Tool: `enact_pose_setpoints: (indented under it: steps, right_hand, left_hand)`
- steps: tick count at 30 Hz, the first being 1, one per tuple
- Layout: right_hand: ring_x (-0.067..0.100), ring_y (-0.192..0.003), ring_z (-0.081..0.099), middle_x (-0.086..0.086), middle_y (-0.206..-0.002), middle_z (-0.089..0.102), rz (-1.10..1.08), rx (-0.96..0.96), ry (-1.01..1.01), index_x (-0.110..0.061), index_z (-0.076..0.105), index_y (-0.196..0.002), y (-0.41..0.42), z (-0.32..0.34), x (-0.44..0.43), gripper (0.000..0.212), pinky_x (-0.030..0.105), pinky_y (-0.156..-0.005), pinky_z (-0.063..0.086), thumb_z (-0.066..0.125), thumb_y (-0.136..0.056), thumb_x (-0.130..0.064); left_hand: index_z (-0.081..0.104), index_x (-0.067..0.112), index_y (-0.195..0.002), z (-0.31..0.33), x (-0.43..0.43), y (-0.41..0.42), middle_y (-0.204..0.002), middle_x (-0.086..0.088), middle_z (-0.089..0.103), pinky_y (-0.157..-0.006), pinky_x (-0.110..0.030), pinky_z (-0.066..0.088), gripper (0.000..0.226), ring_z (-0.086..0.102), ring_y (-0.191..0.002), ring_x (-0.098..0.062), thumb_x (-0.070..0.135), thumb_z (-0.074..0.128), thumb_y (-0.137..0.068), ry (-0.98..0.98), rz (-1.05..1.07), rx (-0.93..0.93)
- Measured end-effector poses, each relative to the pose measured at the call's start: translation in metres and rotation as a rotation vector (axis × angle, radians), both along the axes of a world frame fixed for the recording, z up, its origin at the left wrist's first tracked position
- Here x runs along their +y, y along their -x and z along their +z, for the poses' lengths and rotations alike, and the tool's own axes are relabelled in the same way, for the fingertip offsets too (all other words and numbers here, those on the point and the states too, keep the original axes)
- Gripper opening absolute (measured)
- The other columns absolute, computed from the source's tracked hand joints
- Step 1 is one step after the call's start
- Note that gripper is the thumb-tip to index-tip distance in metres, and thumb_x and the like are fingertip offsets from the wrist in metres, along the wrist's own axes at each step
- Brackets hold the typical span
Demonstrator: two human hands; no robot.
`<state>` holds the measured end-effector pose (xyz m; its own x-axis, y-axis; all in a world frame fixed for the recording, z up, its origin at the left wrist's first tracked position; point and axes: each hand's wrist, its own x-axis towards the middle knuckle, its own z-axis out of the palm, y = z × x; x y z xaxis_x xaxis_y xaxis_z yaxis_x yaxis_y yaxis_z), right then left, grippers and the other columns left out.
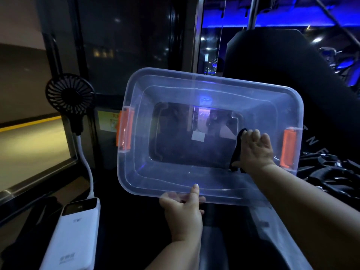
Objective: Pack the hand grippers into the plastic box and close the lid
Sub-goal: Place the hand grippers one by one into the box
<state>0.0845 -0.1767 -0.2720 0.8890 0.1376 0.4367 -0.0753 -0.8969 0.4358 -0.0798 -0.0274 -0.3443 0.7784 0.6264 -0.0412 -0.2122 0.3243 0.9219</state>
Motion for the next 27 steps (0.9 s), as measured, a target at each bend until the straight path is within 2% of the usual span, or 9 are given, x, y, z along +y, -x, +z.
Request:
enact_pose_setpoints:
  steps: [1,3,9,13,17,21,24,26,27]
  right_hand:
    - [0.026,-0.13,0.026,0.012,-0.144,0.024,-0.016,0.013,-0.006,0.001,0.013,-0.146,0.001,-0.003,0.0,0.126,0.038,-0.098,0.013,0.063,-0.061,-0.077]
    - [0.028,-0.136,0.021,0.017,-0.152,0.012,-0.043,0.017,-0.005,0.004,0.001,-0.147,0.001,-0.01,-0.002,0.137,0.038,-0.106,0.013,0.062,-0.058,-0.081]
    - [0.032,-0.143,0.011,0.021,-0.157,0.001,-0.052,0.06,0.013,0.003,-0.005,-0.148,0.006,-0.014,-0.001,0.132,0.042,-0.114,0.011,0.056,-0.066,-0.08]
    - [0.032,-0.145,0.005,0.021,-0.157,-0.003,-0.051,0.068,-0.02,0.002,-0.006,-0.149,0.009,-0.014,-0.001,0.127,0.043,-0.115,0.007,0.054,-0.071,-0.077]
    - [0.033,-0.145,-0.001,0.018,-0.157,-0.008,-0.036,0.082,-0.003,-0.003,-0.005,-0.151,0.011,-0.011,0.0,0.121,0.045,-0.115,0.006,0.048,-0.073,-0.08]
    - [0.031,-0.146,-0.01,0.014,-0.158,-0.013,0.037,0.09,-0.107,-0.011,-0.002,-0.152,0.02,-0.004,0.004,0.106,0.048,-0.115,0.0,0.048,-0.081,-0.072]
    - [0.028,-0.146,-0.015,0.011,-0.159,-0.014,0.09,0.066,-0.178,-0.011,0.0,-0.152,0.034,0.005,0.007,0.093,0.046,-0.116,-0.005,0.049,-0.088,-0.058]
    - [0.028,-0.147,-0.009,0.011,-0.16,-0.005,0.178,-0.013,-0.234,-0.01,0.009,-0.151,0.044,0.008,0.005,0.086,0.043,-0.115,-0.004,0.054,-0.088,-0.048]
    - [0.029,-0.147,0.001,0.013,-0.159,0.008,0.243,-0.091,-0.261,-0.009,0.022,-0.149,0.05,0.007,0.003,0.082,0.041,-0.114,-0.001,0.062,-0.084,-0.041]
  left_hand:
    - [0.031,0.02,-0.091,0.0,0.0,0.0,-0.084,-0.007,0.062,-0.041,-0.018,0.045,0.036,0.068,-0.056,-0.008,0.014,0.067,-0.087,-0.004,0.001,0.002]
    - [0.032,0.021,-0.089,0.0,0.0,0.0,-0.085,-0.008,0.062,-0.041,-0.019,0.045,0.037,0.069,-0.056,-0.009,0.013,0.067,-0.086,-0.013,0.007,0.003]
    - [0.033,0.007,-0.104,0.003,0.0,0.001,-0.079,-0.008,0.06,-0.04,-0.019,0.046,0.04,0.068,-0.052,-0.01,0.009,0.068,-0.085,-0.01,0.026,-0.02]
    - [0.034,0.015,-0.092,0.002,-0.002,0.0,-0.069,-0.005,0.06,-0.051,-0.027,0.053,0.037,0.067,-0.052,-0.013,0.006,0.069,-0.084,-0.006,0.035,-0.054]
    - [0.032,0.02,-0.086,0.0,-0.001,-0.001,-0.054,-0.001,0.065,-0.066,-0.038,0.055,0.039,0.065,-0.05,-0.014,0.006,0.069,-0.084,0.013,0.018,-0.072]
    - [0.032,0.018,-0.087,0.001,-0.001,-0.002,-0.07,-0.009,0.06,-0.055,-0.029,0.055,0.038,0.067,-0.053,-0.015,0.005,0.068,-0.084,0.054,0.044,-0.086]
    - [0.031,0.019,-0.086,0.001,0.0,-0.005,-0.071,-0.011,0.06,-0.05,-0.024,0.053,0.039,0.065,-0.049,-0.012,0.004,0.067,-0.085,0.108,0.054,-0.091]
    - [0.031,0.021,-0.085,0.0,0.001,-0.006,-0.076,-0.013,0.06,-0.051,-0.025,0.054,0.04,0.065,-0.049,-0.01,0.005,0.067,-0.085,0.138,0.049,-0.09]
    - [0.031,0.021,-0.085,0.0,0.001,-0.005,-0.077,-0.012,0.06,-0.053,-0.026,0.054,0.04,0.065,-0.049,-0.01,0.006,0.067,-0.085,0.14,0.044,-0.085]
